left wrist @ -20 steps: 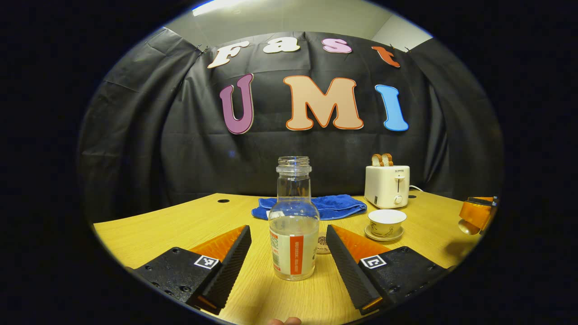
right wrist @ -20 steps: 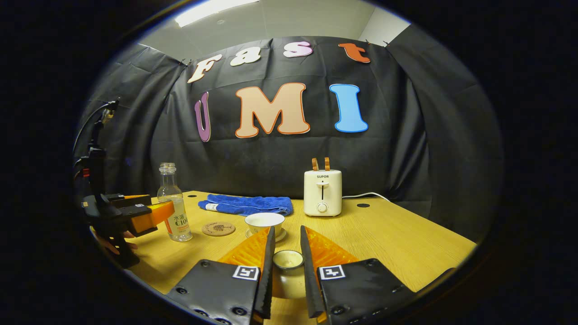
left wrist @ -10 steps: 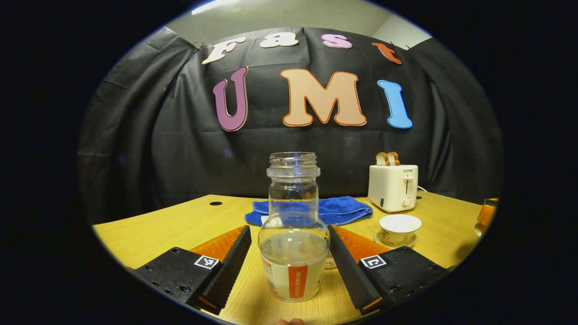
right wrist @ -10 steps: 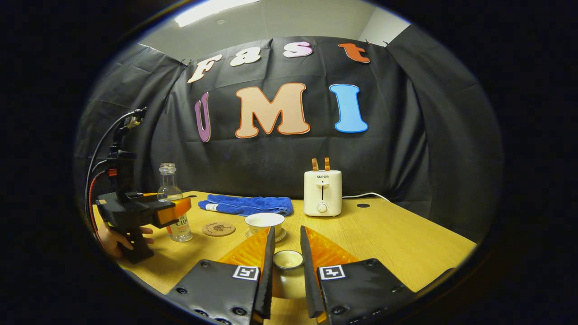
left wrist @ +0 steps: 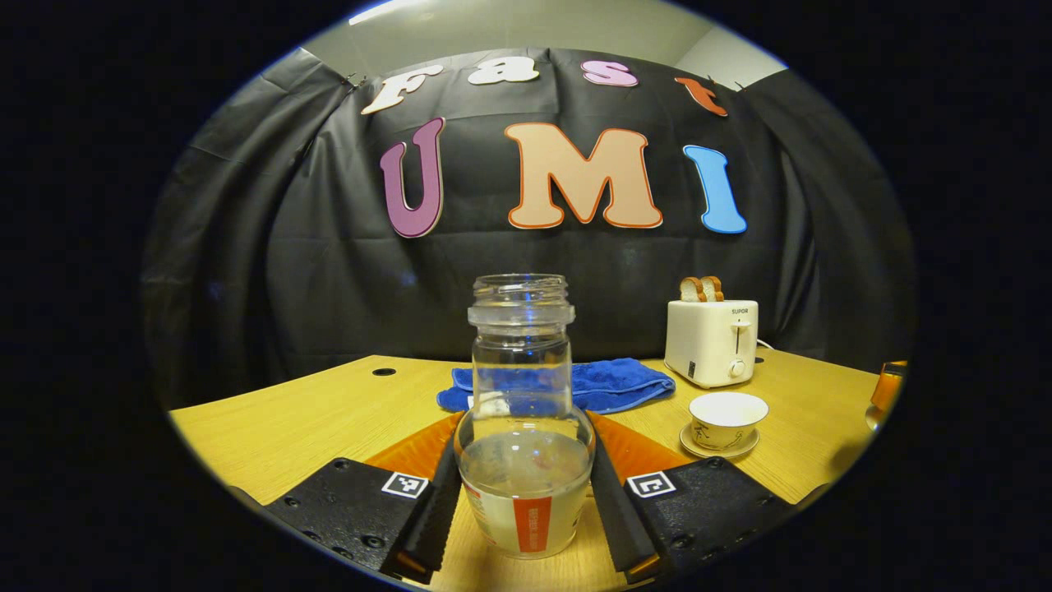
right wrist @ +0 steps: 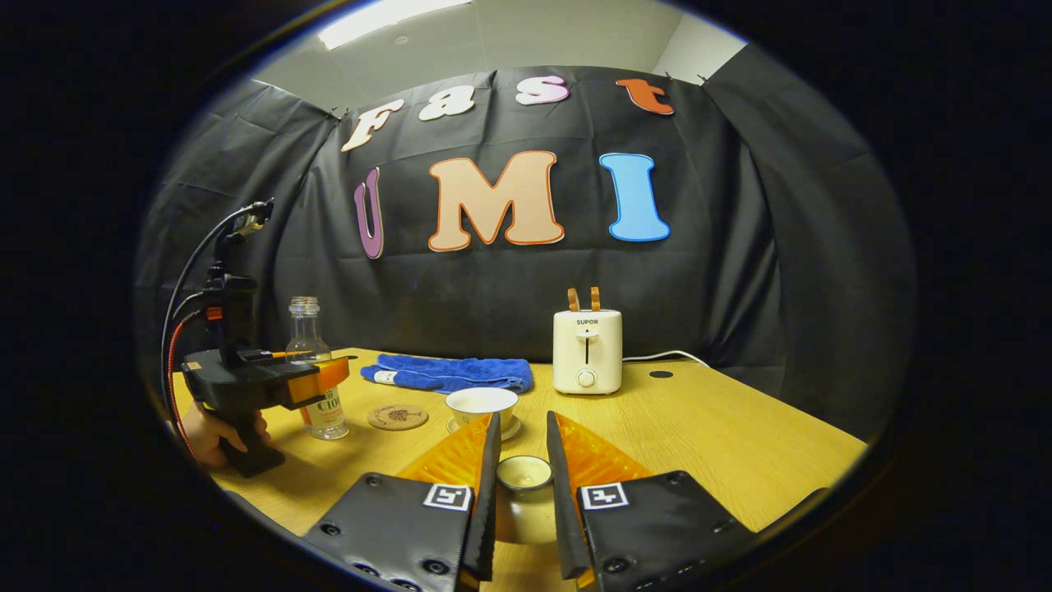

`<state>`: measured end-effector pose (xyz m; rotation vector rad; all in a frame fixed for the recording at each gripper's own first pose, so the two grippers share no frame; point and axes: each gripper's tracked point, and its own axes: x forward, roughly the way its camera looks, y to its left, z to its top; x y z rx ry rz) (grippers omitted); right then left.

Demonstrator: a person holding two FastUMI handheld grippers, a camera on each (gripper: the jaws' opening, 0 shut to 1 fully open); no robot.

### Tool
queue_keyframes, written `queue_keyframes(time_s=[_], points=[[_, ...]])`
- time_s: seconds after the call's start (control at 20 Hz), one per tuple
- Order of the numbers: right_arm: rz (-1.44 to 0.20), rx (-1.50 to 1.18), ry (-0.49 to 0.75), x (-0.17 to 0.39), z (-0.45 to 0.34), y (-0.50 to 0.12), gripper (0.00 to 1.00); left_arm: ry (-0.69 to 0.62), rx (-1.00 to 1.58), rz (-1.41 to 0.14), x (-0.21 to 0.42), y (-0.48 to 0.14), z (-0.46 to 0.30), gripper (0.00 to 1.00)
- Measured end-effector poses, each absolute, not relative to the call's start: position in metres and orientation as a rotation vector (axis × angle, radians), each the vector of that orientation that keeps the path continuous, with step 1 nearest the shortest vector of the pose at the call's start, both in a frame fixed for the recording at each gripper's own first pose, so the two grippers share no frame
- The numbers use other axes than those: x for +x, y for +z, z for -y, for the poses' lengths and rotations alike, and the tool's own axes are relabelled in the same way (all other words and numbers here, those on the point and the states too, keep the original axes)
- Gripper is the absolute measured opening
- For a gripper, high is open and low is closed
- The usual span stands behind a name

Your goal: Open the teacup lid with one hand, grasp the water bottle and pour water into the teacup with the other hand; after pouring, place the water bottle on the coaster and then close the teacup lid.

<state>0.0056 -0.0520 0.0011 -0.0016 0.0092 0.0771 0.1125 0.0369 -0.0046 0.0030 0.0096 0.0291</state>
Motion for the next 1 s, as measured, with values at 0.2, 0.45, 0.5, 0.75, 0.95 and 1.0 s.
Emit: queue_keyframes(time_s=[0.2, 0.45, 0.5, 0.75, 0.95, 1.0], points=[[-0.010, -0.002, 0.073, 0.005, 0.053, 0.001, 0.34, -0.036, 0.013, -0.006, 0.118, -0.004, -0.026, 0.72], [-0.010, -0.003, 0.055, 0.005, 0.057, 0.001, 0.34, -0.025, 0.244, -0.024, 0.139, -0.006, -0.029, 0.72], [-0.010, -0.003, 0.054, 0.005, 0.059, 0.002, 0.34, -0.017, 0.329, -0.026, 0.142, -0.007, -0.028, 0.72], [-0.012, -0.003, 0.014, 0.011, 0.084, 0.002, 0.34, -0.053, 0.638, -0.053, 0.165, -0.016, -0.012, 0.71], [-0.012, -0.004, -0.033, 0.014, 0.107, 0.001, 0.34, -0.100, 0.823, -0.105, 0.180, -0.028, 0.005, 0.71], [-0.013, -0.004, -0.039, 0.014, 0.110, 0.002, 0.34, -0.110, 0.883, -0.117, 0.184, -0.032, 0.009, 0.71]])
